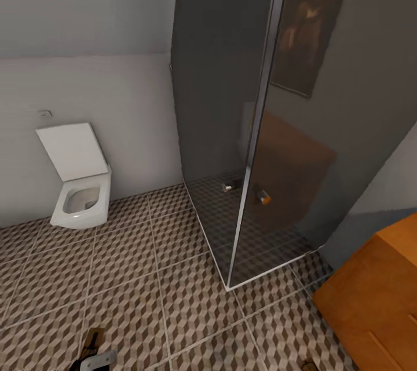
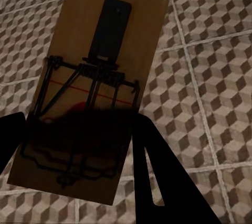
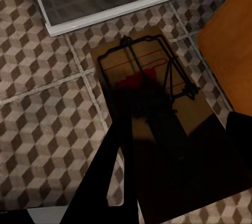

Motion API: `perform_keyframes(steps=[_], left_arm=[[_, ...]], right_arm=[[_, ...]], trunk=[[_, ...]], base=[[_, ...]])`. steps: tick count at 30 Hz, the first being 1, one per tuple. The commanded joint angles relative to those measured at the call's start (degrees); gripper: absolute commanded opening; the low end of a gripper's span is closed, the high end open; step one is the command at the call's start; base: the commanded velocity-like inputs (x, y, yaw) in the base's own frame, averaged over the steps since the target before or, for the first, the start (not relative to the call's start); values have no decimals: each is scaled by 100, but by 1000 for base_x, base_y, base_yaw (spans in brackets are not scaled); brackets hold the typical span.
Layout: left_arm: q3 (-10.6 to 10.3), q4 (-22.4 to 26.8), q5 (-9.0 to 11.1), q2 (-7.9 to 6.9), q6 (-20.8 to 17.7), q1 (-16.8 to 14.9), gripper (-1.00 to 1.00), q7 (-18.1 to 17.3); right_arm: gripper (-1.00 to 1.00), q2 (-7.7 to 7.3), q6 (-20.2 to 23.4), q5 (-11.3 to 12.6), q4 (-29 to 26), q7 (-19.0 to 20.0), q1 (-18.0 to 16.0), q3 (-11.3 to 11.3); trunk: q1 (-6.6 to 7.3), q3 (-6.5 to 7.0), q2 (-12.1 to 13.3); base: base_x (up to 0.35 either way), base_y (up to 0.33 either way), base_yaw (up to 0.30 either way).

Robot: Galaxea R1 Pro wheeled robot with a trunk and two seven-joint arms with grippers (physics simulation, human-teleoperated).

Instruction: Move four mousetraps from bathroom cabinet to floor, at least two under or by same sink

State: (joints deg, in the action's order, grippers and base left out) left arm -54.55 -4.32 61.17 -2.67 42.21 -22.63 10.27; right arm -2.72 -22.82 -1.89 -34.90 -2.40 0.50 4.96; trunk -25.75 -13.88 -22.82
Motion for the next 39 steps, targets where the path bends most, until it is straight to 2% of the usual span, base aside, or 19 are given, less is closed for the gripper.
perform_keyframes(steps=[1,39], left_arm=[[-38,-8,-23,3,6,-4,-100,36],[-38,-8,-27,12,6,-4,-100,36]], right_arm=[[-100,0,-3,-22,-8,-41,2,-4],[-100,0,-6,-22,-9,-42,2,-4]], trunk=[[-3,-2,-9],[-3,240,-9]], base=[[0,0,217],[0,0,217]])
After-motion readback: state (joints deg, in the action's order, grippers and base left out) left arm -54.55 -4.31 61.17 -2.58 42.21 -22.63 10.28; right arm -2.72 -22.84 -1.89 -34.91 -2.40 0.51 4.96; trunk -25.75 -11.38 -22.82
